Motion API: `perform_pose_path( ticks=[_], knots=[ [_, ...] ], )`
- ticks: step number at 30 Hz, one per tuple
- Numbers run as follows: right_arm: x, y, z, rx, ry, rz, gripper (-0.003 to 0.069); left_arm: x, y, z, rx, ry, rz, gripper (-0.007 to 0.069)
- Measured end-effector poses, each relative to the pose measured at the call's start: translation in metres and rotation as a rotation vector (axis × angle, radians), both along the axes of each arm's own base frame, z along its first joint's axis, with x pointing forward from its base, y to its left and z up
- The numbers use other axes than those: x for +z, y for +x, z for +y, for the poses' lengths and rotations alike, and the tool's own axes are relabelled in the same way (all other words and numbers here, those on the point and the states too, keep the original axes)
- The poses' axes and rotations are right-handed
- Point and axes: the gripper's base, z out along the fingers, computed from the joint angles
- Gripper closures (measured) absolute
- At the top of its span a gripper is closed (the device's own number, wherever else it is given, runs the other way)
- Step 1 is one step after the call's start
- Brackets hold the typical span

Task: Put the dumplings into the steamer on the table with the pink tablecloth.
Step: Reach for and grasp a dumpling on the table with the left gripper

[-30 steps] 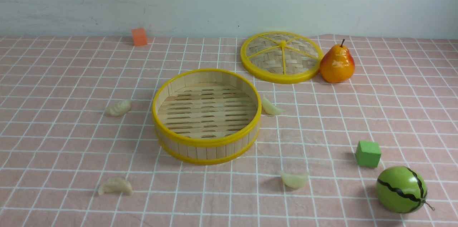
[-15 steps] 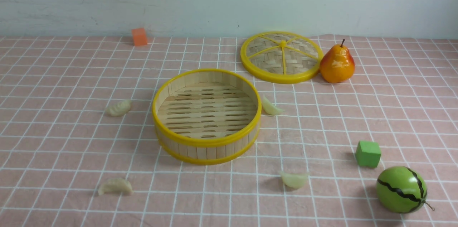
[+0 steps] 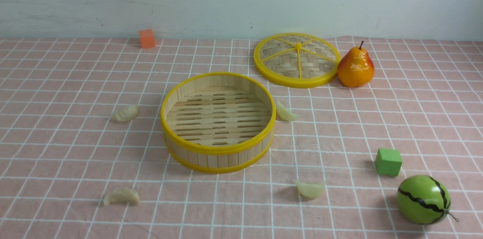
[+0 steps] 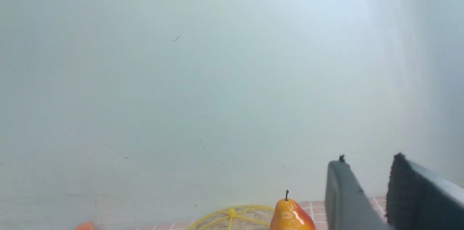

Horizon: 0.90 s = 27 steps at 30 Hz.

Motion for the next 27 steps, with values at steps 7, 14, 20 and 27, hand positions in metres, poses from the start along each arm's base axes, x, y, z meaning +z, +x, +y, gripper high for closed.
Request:
perform_pose_path(
  ticks=[7, 14, 20, 27],
  knots=[
    [0.05, 0.03, 0.006, 0.012, -0.128, 0.227, 0.0673, 0.078, 0.063, -0.003, 0.059, 0.107, 0.429, 0.0638],
    [0.04, 0.097, 0.015, 0.082, -0.247, 0.861, 0.0664, 0.04, 0.188, -0.009, 0.094, 0.224, 0.958, 0.0638],
    [0.022, 0.143, 0.026, 0.195, -0.267, 1.246, 0.0663, -0.025, 0.258, -0.012, 0.087, 0.271, 1.352, 0.0638],
    [0.017, 0.163, 0.042, 0.388, -0.308, 1.267, 0.0661, -0.041, 0.33, -0.024, -0.048, 0.461, 1.616, 0.0638]
  ],
)
